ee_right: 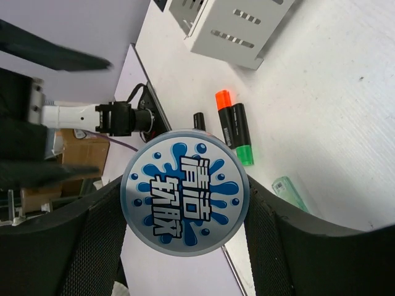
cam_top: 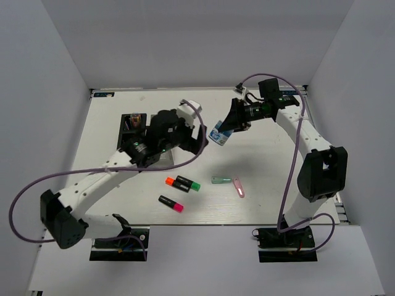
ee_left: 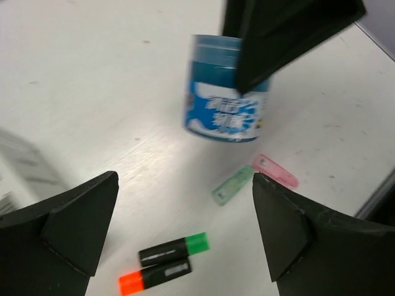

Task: Sort the stationery into containers
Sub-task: Pass the stationery from the left arm to the right, then place the stationery into the container

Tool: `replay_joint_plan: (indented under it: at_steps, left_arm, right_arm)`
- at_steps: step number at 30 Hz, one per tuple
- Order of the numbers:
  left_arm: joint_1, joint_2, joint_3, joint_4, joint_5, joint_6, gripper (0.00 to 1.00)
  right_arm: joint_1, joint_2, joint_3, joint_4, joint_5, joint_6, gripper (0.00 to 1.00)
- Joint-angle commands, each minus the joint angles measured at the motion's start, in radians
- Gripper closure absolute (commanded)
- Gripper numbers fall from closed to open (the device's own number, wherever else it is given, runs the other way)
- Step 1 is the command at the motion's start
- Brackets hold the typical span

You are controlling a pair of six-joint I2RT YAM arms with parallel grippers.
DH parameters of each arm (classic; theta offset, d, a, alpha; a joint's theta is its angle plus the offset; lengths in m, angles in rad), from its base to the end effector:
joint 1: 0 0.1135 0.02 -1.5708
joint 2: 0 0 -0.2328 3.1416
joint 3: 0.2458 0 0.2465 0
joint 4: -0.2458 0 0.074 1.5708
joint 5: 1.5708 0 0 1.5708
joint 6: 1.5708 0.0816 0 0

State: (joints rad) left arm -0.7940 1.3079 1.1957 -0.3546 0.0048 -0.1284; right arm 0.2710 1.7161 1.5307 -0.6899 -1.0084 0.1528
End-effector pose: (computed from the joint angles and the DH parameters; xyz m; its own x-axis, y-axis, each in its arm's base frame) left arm 0.2400 -0.2447 0.3011 -0.4046 0.2289 -0.8854 0.6699 0.7333 -0.1165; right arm 0.3429 0.1669 0.2685 -0.8323 -0.1470 -0.5344 -0.5447 0.3956 0.7394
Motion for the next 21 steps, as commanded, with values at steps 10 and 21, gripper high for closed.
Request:
replay_joint_plan:
  at_steps: [10,21]
  left_arm:
    - [0.081,-0.442,-0.110,-0.451,-0.276,-0.089,0.56]
    - [0.081,-0.788,-0.226,-0.719,-0.488,-0.250,0.28]
  right_arm:
    - [0.183,0.370,0.651,-0.079,0.222,-0.016,1.00]
    - [0.422,0.391,0.608,0.239,0.582,-0.147,1.00]
